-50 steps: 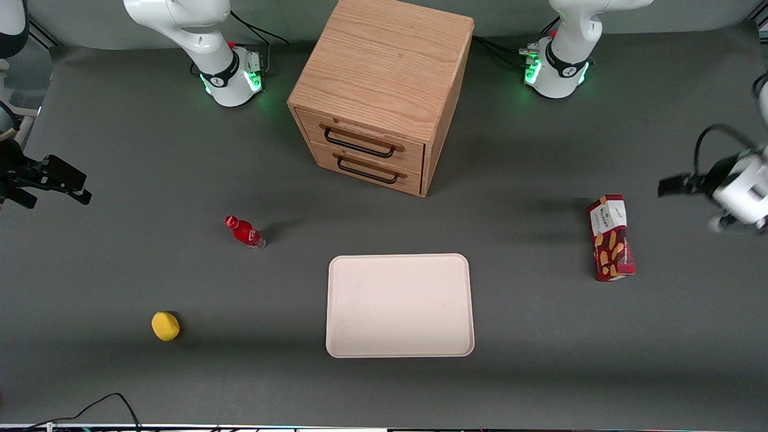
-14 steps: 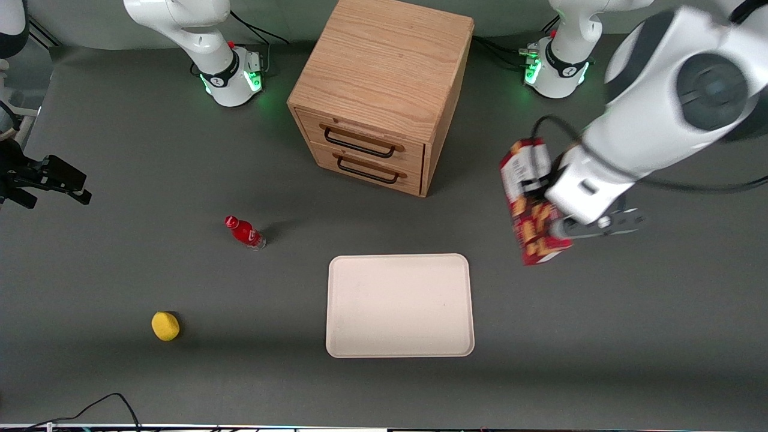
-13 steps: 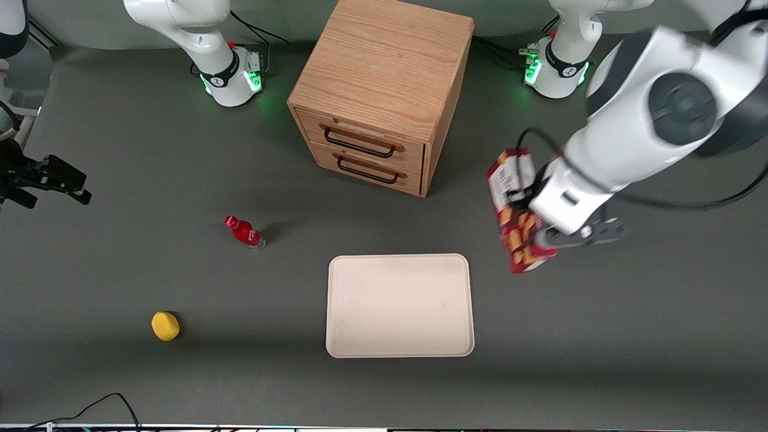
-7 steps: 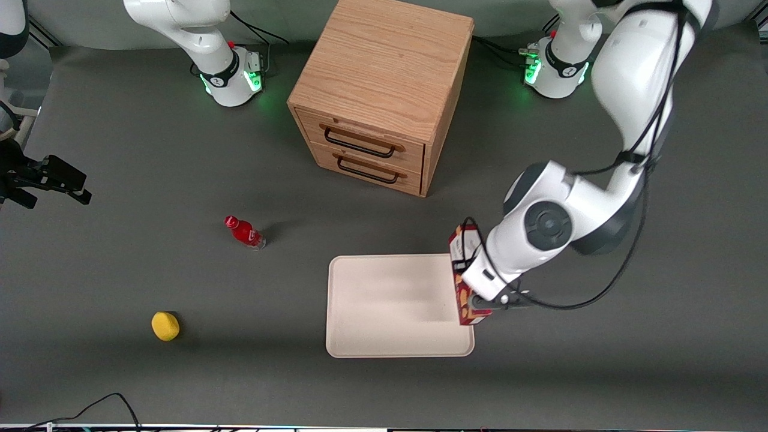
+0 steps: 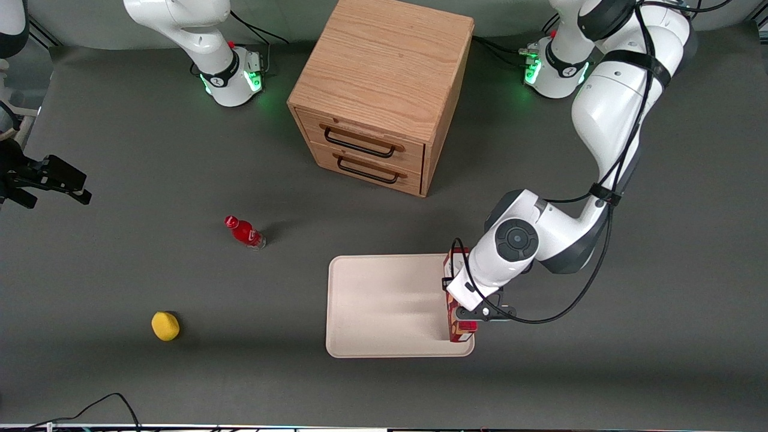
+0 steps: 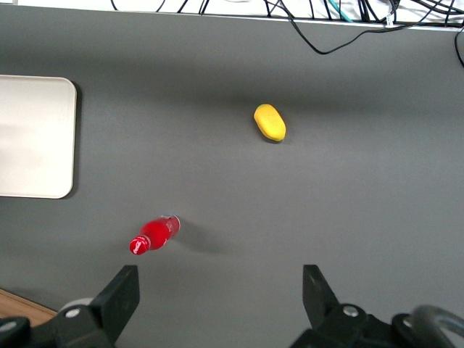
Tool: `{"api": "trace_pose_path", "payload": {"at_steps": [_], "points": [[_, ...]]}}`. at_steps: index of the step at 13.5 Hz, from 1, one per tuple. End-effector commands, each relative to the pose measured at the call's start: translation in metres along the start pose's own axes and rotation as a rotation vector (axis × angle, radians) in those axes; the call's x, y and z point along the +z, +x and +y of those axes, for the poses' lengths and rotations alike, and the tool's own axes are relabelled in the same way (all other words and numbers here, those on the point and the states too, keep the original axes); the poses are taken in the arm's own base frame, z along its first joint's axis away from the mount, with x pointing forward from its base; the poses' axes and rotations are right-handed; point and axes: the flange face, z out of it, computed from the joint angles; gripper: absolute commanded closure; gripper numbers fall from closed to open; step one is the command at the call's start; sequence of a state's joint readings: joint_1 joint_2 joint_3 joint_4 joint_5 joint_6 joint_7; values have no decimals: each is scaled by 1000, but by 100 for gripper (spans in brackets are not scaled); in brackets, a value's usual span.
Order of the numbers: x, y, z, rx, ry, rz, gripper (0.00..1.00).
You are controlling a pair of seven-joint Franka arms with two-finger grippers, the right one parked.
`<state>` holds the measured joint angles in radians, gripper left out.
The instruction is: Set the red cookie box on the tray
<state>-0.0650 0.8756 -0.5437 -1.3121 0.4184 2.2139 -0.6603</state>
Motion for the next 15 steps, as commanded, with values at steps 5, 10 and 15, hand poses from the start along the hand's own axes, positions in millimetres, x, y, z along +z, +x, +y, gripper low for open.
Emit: {"api": "trace_pose_path", "payload": {"at_steps": [5, 10, 15], "points": [[-107, 5, -24, -90, 56, -44, 0], [-293, -24, -98, -125, 107, -115, 0], [-416, -89, -238, 9, 76, -247, 0]]}}
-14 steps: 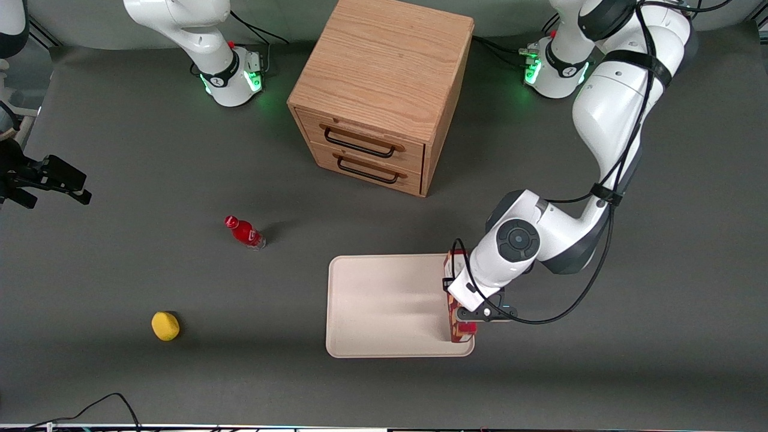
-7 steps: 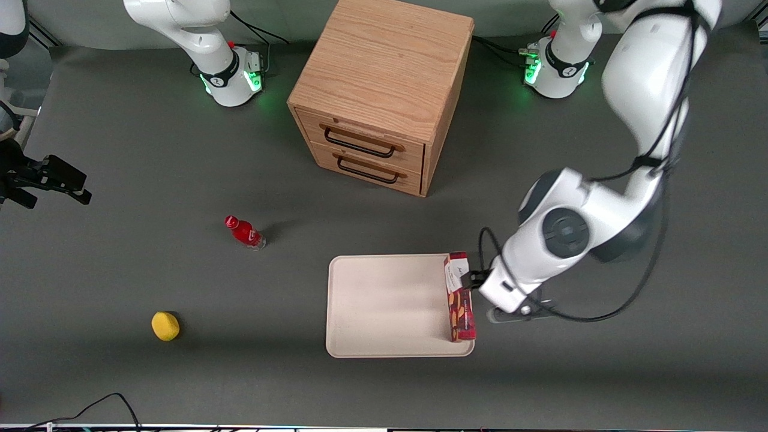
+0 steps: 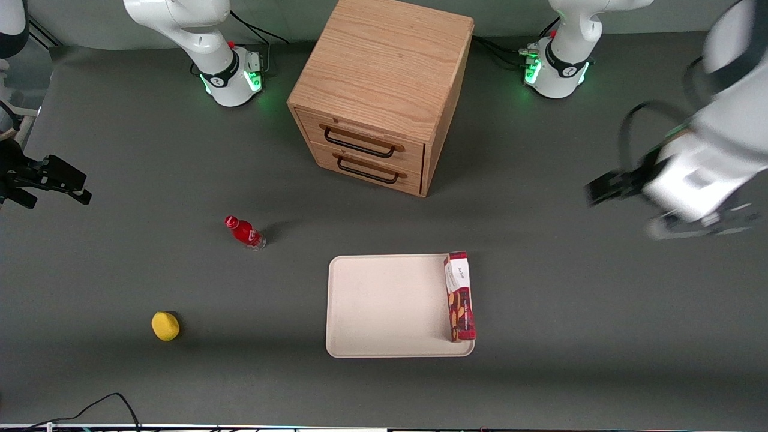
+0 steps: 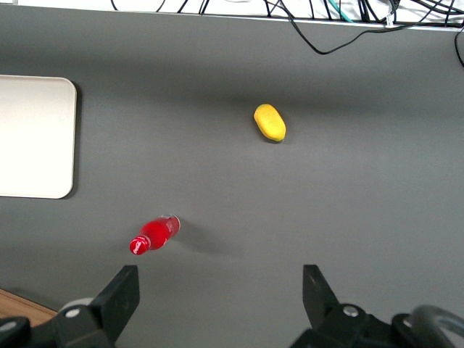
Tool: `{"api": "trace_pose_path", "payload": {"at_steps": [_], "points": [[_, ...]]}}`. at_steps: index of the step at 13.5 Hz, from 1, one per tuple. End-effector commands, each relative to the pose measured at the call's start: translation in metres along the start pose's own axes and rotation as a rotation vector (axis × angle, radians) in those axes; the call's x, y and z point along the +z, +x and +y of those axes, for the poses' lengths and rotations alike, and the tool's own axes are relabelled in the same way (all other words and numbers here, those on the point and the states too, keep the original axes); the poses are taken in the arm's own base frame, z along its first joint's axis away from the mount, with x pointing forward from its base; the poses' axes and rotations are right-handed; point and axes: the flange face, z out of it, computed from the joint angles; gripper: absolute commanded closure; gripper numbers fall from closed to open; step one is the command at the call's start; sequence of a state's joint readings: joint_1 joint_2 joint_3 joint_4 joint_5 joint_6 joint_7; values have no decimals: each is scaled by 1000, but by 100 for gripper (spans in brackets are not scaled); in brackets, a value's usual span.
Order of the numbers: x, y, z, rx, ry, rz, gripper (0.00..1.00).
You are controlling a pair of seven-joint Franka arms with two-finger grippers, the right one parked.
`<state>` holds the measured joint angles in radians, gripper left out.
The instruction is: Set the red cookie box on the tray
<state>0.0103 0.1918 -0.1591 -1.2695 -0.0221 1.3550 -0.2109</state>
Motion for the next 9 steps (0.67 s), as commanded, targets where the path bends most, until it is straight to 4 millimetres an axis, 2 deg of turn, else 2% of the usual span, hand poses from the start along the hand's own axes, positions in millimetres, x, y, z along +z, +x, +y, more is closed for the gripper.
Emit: {"api": "trace_pose_path", "payload": {"at_steps": [1, 4, 6, 9], "points": [[-2, -48, -57, 63, -13, -44, 0], [25, -81, -73, 56, -16, 10, 0], [22, -81, -79, 53, -25, 3, 0], [7, -77, -77, 63, -7, 3, 0]]}}
